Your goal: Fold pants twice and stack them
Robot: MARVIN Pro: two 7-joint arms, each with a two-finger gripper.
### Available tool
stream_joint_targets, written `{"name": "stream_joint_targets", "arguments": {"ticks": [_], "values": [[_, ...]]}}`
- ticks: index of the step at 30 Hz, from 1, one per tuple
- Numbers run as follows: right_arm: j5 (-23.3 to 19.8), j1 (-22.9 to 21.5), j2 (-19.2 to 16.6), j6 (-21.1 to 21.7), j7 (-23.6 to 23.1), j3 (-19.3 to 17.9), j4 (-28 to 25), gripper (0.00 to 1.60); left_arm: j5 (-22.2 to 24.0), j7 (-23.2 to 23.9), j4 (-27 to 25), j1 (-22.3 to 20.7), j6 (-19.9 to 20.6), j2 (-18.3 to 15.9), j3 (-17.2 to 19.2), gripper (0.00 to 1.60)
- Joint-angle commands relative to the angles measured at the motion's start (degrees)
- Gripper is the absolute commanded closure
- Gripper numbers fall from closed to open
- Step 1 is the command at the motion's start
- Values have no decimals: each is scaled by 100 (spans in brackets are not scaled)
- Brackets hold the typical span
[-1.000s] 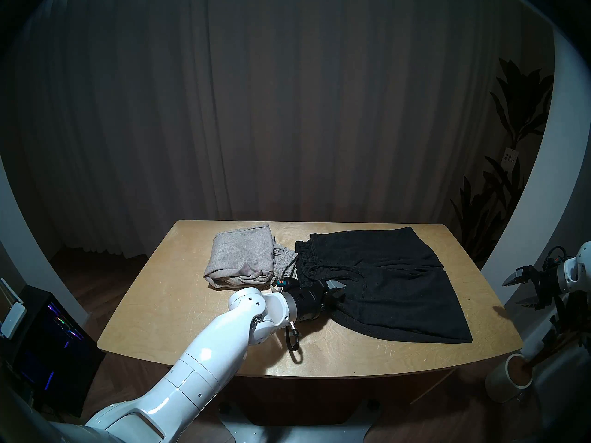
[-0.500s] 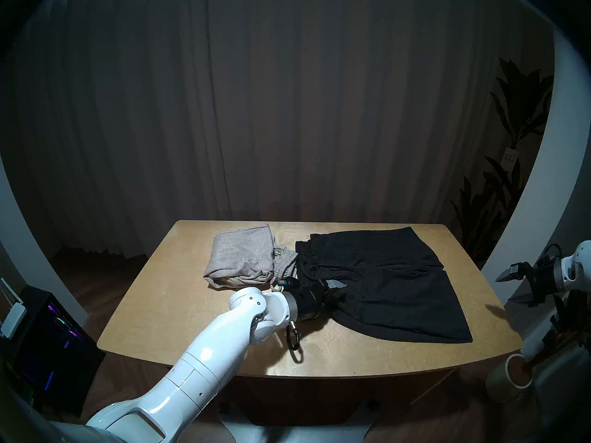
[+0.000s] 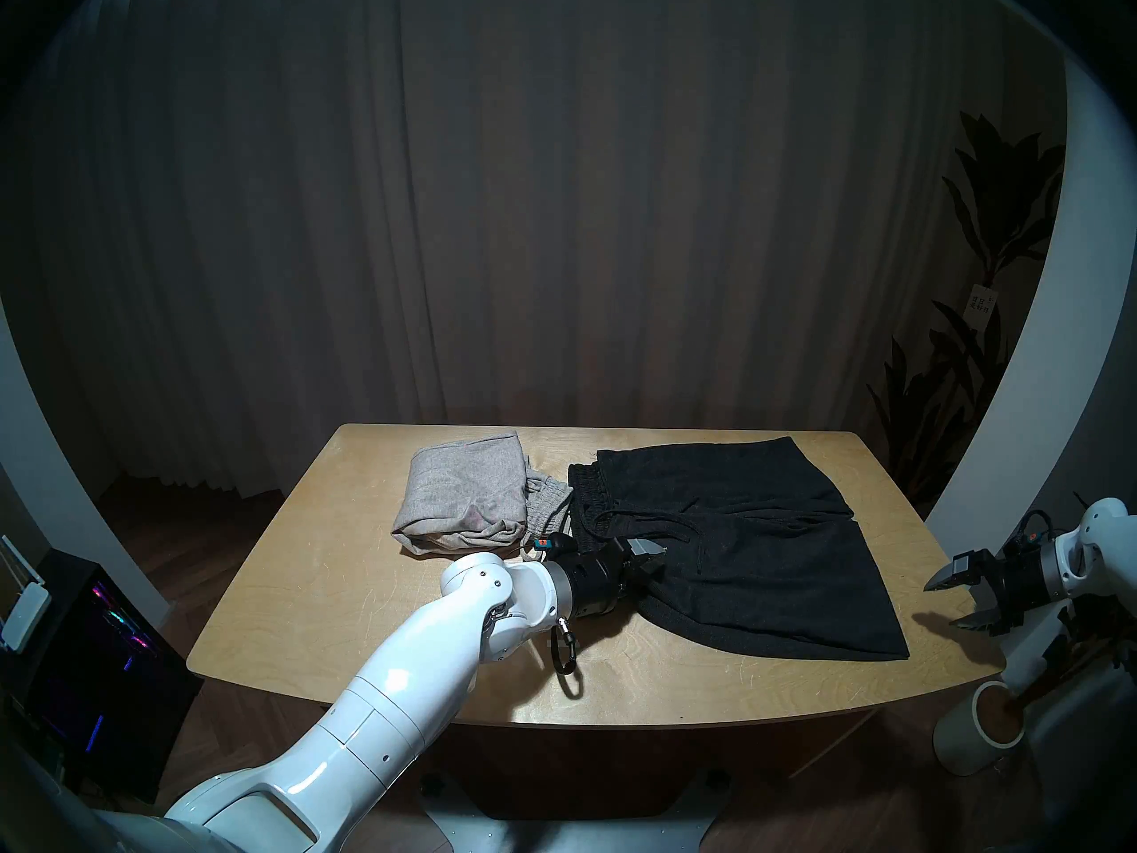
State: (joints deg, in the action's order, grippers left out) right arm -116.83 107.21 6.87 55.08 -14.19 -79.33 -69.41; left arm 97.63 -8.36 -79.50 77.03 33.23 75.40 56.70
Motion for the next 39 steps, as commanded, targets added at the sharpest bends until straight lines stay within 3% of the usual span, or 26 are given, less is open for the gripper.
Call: {"name": "stream_joint_targets", "arguments": {"ticks": [1, 11, 39], "values": [[-32, 140, -57, -8, -220, 74, -249, 0, -72, -55, 269, 104, -9, -37, -89, 0], [-47, 248, -58, -8, -440, 232, -416, 0, -73, -34, 297, 95, -17, -38, -109, 0], [-95, 320, -64, -8, -1031, 40, -352, 0, -77, 26, 378, 83, -28, -46, -181, 0]]}}
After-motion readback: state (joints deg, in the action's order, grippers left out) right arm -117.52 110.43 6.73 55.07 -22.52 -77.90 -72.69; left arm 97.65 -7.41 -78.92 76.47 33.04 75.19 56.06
